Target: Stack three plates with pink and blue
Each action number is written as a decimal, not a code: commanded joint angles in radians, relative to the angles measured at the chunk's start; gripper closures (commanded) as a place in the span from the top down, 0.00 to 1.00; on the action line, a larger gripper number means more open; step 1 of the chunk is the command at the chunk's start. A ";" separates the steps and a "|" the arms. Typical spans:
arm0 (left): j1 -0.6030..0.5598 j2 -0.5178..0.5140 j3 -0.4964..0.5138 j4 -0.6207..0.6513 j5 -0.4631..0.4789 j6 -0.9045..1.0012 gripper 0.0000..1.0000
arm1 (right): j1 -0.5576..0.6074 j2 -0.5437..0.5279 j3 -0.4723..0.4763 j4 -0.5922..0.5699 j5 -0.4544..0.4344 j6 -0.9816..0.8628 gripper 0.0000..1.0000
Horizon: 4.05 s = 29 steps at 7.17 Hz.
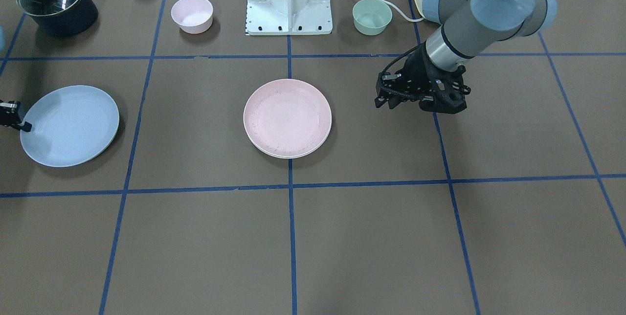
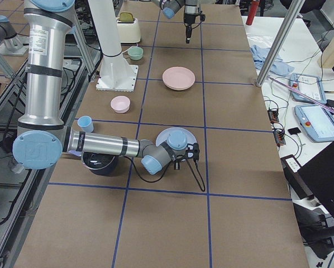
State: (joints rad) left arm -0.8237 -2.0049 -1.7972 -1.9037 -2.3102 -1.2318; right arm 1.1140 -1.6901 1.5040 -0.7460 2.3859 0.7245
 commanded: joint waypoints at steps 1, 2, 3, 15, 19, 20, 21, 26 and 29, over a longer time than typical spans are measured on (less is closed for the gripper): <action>-0.002 0.000 -0.002 0.000 0.000 0.000 0.41 | -0.002 0.048 0.059 -0.001 0.033 0.048 0.00; -0.008 0.002 -0.008 -0.002 0.000 0.002 0.41 | -0.003 0.161 0.065 0.000 0.053 0.258 0.00; -0.017 0.024 -0.027 -0.002 -0.002 0.029 0.40 | -0.044 0.266 0.068 -0.001 0.049 0.430 0.00; -0.094 0.175 -0.071 0.000 0.005 0.287 0.40 | -0.602 0.564 0.222 -0.331 -0.425 0.839 0.00; -0.092 0.175 -0.073 0.000 0.006 0.287 0.40 | -0.588 0.555 0.226 -0.331 -0.427 0.831 0.00; -0.094 0.175 -0.073 0.002 0.006 0.287 0.40 | -0.589 0.553 0.226 -0.331 -0.425 0.831 0.00; -0.092 0.175 -0.073 0.002 0.006 0.287 0.40 | -0.591 0.552 0.226 -0.331 -0.427 0.831 0.00; -0.091 0.175 -0.074 0.005 0.005 0.287 0.40 | -0.591 0.556 0.226 -0.331 -0.427 0.832 1.00; -0.112 0.176 -0.073 0.005 0.008 0.325 0.40 | -0.495 0.494 0.287 -0.332 -0.366 0.829 1.00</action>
State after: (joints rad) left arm -0.9220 -1.8296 -1.8702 -1.8991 -2.3038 -0.9353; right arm 0.5692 -1.1581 1.7638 -1.0772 1.9863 1.5556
